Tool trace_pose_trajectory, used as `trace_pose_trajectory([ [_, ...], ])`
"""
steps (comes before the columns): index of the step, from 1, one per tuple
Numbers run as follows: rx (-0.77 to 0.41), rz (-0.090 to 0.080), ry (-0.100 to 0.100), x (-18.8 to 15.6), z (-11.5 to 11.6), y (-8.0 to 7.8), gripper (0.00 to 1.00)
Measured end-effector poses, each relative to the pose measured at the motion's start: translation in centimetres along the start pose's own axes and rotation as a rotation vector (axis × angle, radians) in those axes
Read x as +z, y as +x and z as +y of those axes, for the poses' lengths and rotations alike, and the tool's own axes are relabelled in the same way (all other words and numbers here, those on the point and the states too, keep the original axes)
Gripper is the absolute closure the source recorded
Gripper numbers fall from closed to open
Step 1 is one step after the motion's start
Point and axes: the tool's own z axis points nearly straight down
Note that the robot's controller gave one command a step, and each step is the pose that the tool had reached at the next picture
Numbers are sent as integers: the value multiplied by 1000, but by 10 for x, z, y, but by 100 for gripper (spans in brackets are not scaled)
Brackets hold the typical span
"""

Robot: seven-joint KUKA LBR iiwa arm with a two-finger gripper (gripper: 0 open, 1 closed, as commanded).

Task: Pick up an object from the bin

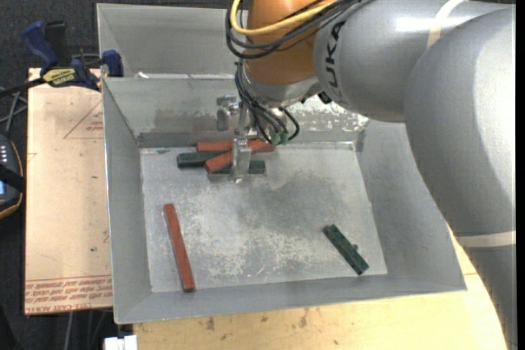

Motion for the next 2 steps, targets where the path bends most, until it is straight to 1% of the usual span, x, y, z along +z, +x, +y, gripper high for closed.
trace_pose_trajectory([
  [1,0,0,0,0,0,0,0],
  [2,-136,-5,-1,87,5,-7,100],
])
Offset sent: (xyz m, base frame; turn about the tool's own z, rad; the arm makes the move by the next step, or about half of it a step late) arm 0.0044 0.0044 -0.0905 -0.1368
